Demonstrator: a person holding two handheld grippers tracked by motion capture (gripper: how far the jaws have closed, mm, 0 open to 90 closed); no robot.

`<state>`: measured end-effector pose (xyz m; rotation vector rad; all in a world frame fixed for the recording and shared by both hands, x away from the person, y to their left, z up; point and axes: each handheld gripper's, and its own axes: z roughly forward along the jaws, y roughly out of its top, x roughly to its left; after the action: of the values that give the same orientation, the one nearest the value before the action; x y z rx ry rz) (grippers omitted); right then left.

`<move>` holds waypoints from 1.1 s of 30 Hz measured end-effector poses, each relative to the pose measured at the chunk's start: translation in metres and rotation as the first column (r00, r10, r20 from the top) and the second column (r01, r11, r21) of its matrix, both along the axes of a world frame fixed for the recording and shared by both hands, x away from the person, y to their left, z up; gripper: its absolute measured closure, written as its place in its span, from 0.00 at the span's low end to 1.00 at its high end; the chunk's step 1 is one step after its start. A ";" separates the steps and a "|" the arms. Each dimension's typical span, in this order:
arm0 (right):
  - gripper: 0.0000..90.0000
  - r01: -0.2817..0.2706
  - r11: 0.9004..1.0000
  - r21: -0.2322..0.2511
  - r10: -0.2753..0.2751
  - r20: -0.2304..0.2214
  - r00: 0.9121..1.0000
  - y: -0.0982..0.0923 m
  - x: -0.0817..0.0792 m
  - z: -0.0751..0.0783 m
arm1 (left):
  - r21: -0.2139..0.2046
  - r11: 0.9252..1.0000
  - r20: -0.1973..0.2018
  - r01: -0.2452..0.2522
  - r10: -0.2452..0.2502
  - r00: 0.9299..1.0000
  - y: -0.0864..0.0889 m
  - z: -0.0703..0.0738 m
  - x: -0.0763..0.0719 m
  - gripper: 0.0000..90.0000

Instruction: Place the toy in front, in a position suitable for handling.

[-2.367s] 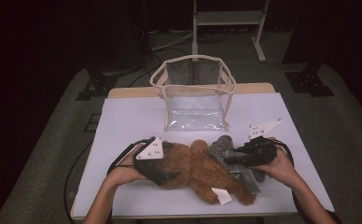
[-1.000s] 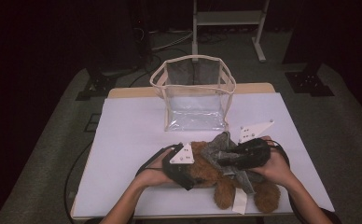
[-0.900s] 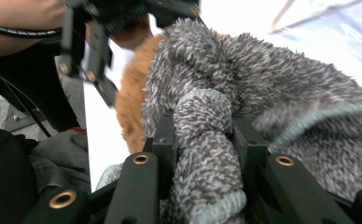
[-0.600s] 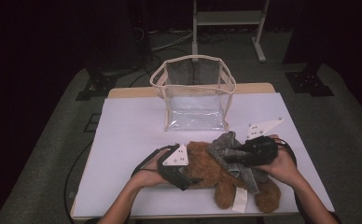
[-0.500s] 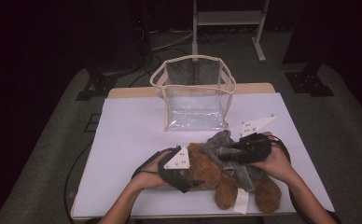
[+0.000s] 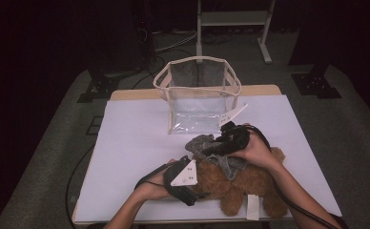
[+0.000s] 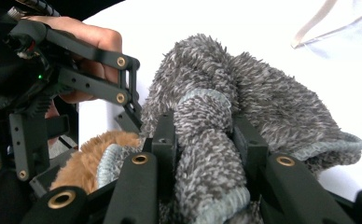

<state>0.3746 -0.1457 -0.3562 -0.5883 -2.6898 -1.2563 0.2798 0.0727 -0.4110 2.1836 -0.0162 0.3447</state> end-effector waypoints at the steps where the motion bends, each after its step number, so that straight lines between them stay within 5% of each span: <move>1: 0.74 0.011 1.000 0.000 -0.011 0.001 1.000 -0.004 -0.001 0.001 | -0.006 1.000 -0.009 -0.008 0.008 1.000 0.001 0.001 0.001 0.22; 10: 0.74 0.055 0.998 0.033 -0.057 0.070 0.996 -0.053 -0.045 0.010 | -0.030 0.998 -0.038 -0.063 0.062 0.997 0.001 0.002 0.014 0.20; 17: 0.74 0.064 0.997 0.047 -0.069 0.112 0.991 -0.062 -0.079 0.003 | -0.051 0.992 -0.068 -0.116 0.112 0.991 0.001 0.003 0.028 0.18; 24: 0.74 0.108 0.992 0.060 -0.115 0.116 0.987 -0.055 -0.048 -0.006 | -0.054 0.992 -0.068 -0.112 0.108 0.992 0.012 0.006 0.028 0.17; 29: 0.74 0.164 0.984 0.065 -0.171 0.102 0.980 -0.055 -0.021 -0.007 | -0.047 0.987 -0.053 -0.151 0.148 0.988 0.011 0.002 0.033 0.20; 33: 0.75 0.159 0.985 0.065 -0.166 0.126 0.978 -0.050 -0.020 -0.002 | -0.060 0.981 -0.048 -0.187 0.184 0.982 0.008 0.001 0.038 0.26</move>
<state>0.3542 -0.1960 -0.3582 -0.7574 -2.7501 -1.4526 0.3177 0.0805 -0.4101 2.1330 0.2203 0.3989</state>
